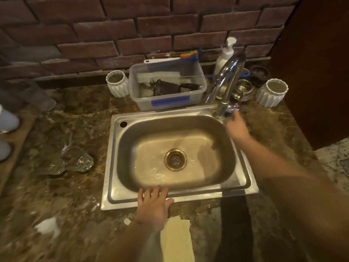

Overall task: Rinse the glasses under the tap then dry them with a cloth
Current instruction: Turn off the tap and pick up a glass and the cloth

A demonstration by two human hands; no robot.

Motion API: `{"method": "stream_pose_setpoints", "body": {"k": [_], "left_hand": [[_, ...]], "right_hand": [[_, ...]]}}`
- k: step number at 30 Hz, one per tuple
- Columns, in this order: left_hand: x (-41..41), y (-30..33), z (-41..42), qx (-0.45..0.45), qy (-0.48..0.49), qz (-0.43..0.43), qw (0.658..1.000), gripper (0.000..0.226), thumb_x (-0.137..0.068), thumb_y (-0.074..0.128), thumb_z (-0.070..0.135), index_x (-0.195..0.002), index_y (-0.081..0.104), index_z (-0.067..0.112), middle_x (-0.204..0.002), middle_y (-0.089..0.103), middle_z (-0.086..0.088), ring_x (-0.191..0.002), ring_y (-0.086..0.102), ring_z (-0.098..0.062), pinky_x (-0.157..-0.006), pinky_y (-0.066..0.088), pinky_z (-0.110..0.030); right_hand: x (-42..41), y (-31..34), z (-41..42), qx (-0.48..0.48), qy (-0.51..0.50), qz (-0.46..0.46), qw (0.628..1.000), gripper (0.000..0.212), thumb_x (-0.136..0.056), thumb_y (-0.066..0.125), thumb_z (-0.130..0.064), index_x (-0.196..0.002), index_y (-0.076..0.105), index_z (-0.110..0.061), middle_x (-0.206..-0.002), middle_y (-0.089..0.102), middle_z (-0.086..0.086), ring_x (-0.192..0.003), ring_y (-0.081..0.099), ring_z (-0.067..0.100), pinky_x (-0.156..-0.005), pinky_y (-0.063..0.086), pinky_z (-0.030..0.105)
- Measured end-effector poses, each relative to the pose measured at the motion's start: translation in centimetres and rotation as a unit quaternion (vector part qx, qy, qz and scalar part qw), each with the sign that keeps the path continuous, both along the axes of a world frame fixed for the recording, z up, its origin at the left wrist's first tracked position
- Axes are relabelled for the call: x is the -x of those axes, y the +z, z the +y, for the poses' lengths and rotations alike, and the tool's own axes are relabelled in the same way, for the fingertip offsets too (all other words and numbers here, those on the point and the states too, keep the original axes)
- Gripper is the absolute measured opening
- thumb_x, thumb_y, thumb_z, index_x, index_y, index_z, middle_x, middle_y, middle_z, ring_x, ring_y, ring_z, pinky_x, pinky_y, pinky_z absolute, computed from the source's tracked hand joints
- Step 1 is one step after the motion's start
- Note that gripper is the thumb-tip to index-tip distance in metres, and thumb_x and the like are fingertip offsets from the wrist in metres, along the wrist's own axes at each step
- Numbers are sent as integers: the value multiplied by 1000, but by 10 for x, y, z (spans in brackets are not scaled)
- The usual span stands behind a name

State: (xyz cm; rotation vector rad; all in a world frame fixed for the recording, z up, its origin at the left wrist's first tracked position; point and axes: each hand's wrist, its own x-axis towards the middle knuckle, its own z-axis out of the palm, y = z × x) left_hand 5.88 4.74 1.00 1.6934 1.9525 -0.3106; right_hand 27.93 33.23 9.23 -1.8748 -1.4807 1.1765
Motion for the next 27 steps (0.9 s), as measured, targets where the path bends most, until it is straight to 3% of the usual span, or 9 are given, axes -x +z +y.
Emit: {"method": "stream_pose_setpoints", "body": {"k": [4,7,9,12,15,17,20,23,27], "left_hand": [[-3,2,1,-13,29,-15,999,50,-107,25,51,-154,33,34,-160,36,3,-152,22,-25,-127,4,-53],[13,16,-7,-110,164,-136,971,50,-100,48,46,-144,51,23,-143,53,-2,-137,41,-23,-122,25,-40],[44,30,-15,-194,301,-177,917,48,-96,65,31,-139,55,13,-133,57,-8,-129,47,-25,-114,38,-41],[107,54,-15,-281,503,-136,806,55,-91,75,23,-137,52,2,-131,54,-15,-126,50,-32,-109,43,-44],[162,68,4,-315,617,-166,701,88,-83,85,28,-150,35,1,-150,42,-19,-137,45,-36,-117,38,-48],[187,69,17,-322,649,-186,664,107,-77,91,33,-156,24,4,-159,33,-19,-143,40,-37,-120,36,-48],[210,60,31,-327,650,-204,655,112,-73,94,28,-157,23,11,-159,39,-15,-144,42,-33,-121,35,-43],[225,41,36,-343,614,-218,676,105,-72,94,24,-154,28,23,-151,51,-5,-137,51,-26,-120,38,-43],[229,30,35,-347,593,-207,696,104,-72,94,22,-154,31,22,-149,52,-5,-138,50,-24,-121,37,-43]], "right_hand": [[64,-46,-162,43,245,-98,964,54,-101,54,-24,-153,40,-18,-154,48,6,-141,45,25,-118,30,37],[88,-72,-240,-28,377,-217,900,57,-99,23,-47,-142,53,-25,-145,57,-3,-136,48,17,-121,16,38],[91,-81,-256,-67,392,-271,877,67,-95,19,-55,-137,59,-23,-140,62,-1,-132,53,20,-118,16,39],[93,-85,-257,-67,390,-302,867,61,-101,23,-57,-146,49,-26,-149,53,-4,-139,45,19,-121,20,42],[98,-81,-254,-56,394,-313,862,75,-96,7,-63,-149,45,-27,-151,50,-6,-140,43,19,-121,23,44],[99,-80,-254,-75,390,-315,862,82,-94,5,-64,-140,58,-22,-137,63,-1,-127,56,23,-114,36,48],[94,-88,-257,-103,384,-298,868,65,-99,26,-55,-128,67,-15,-122,71,5,-114,65,27,-105,46,51],[93,-91,-257,-103,402,-306,857,64,-99,22,-52,-138,58,-17,-135,63,2,-125,56,24,-113,39,49],[94,-88,-256,-120,378,-298,868,62,-98,24,-50,-137,59,-17,-135,64,1,-126,56,23,-114,36,47]]}}
